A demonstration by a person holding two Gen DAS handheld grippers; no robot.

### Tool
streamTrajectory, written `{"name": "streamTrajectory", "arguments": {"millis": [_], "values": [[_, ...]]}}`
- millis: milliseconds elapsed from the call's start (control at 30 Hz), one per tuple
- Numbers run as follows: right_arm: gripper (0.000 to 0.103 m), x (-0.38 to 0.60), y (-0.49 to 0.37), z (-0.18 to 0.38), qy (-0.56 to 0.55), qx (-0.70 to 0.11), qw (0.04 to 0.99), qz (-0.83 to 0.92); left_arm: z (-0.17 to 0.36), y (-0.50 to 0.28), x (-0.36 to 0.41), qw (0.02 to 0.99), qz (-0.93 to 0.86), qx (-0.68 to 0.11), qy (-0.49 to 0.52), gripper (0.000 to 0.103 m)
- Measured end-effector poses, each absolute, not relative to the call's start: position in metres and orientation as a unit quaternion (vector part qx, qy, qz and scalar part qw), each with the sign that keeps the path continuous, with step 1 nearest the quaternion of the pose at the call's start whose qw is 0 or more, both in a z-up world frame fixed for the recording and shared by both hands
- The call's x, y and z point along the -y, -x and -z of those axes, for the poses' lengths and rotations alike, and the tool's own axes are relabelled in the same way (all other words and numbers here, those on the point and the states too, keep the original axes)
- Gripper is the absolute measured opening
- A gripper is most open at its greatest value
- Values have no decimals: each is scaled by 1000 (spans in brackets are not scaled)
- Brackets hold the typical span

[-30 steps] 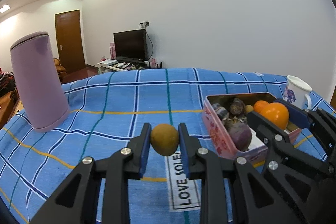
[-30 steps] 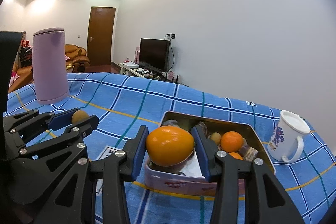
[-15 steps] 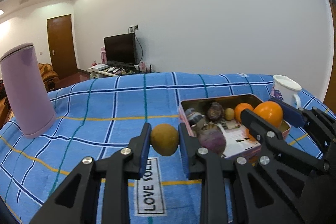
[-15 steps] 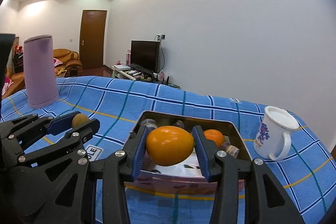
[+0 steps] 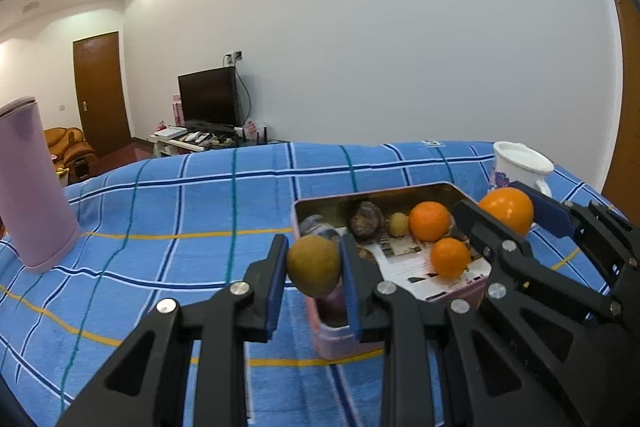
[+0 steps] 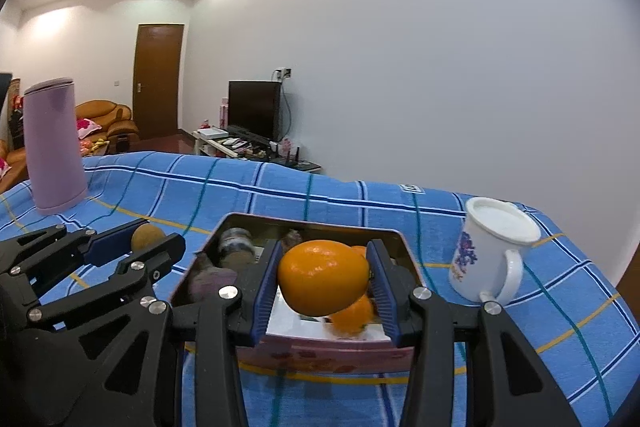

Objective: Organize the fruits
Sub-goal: 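Carry the orange and yellow-green fruit over the tin box with both tools, then open both tools to drop the orange and yellow-green fruit into the tin box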

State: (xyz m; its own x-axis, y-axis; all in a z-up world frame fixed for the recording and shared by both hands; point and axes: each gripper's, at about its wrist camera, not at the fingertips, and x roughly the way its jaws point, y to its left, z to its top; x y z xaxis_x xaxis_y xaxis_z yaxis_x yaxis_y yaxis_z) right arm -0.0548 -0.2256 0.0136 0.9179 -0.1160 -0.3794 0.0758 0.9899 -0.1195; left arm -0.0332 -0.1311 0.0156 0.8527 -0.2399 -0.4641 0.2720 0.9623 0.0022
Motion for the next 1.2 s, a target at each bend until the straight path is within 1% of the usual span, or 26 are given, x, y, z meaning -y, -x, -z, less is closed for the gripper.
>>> {"name": "streamTrajectory", "arguments": {"millis": [367, 600, 967, 1200], "values": [[46, 256, 50, -16, 31, -199, 976, 82, -19, 24, 152, 959, 153, -235, -29, 28], [46, 270, 34, -18, 27, -203, 973, 107, -23, 6, 166, 959, 155, -237, -21, 28], [46, 295, -16, -2, -23, -276, 957, 87, -19, -19, 181, 957, 132, -258, -26, 28], [46, 307, -28, 11, -58, -299, 950, 66, -5, -33, 183, 950, 127, -285, -19, 28]]}}
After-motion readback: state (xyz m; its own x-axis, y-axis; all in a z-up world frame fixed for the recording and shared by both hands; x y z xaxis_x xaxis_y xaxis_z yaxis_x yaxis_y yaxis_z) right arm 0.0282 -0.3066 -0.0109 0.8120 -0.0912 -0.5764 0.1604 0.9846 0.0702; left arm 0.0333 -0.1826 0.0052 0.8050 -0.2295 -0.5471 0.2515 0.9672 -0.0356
